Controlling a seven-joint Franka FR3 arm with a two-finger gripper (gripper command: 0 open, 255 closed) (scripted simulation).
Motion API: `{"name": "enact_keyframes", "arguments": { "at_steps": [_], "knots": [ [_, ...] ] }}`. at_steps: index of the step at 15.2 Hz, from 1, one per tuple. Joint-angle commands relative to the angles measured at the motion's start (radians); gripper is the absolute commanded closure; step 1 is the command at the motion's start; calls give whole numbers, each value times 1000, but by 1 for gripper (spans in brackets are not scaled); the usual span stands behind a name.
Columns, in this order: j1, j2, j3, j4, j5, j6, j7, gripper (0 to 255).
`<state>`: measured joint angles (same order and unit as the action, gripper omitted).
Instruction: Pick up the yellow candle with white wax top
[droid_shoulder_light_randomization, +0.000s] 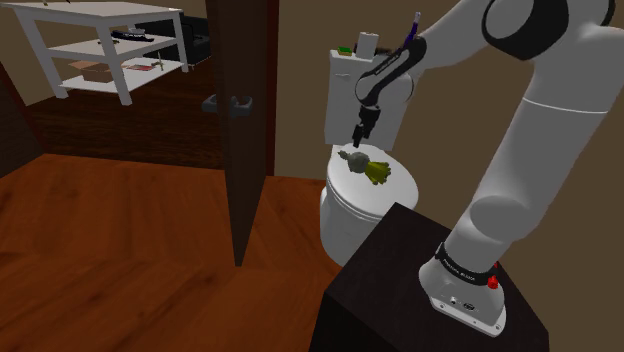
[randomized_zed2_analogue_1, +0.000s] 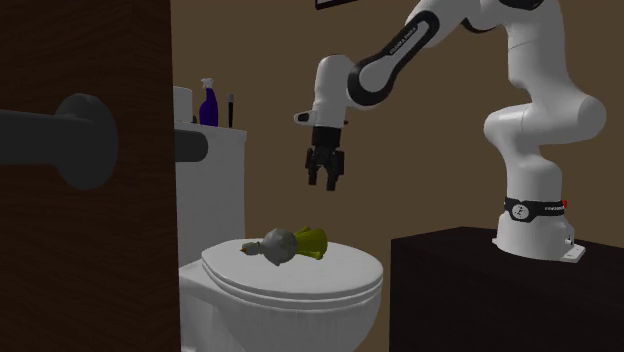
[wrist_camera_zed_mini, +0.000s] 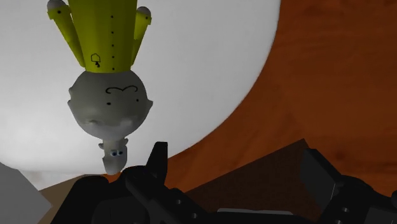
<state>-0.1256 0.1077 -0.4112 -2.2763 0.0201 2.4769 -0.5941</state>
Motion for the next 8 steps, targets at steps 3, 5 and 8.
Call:
{"name": "enact_keyframes", "arguments": {
  "at_steps": [3,5,8],
  "knots": [
    [-52,169,18,116,120,45,-115,0],
    [-87,248,37,182,169,56,-162,0],
    [-144,364,69,291,225,61,-218,0]
  ]
}}
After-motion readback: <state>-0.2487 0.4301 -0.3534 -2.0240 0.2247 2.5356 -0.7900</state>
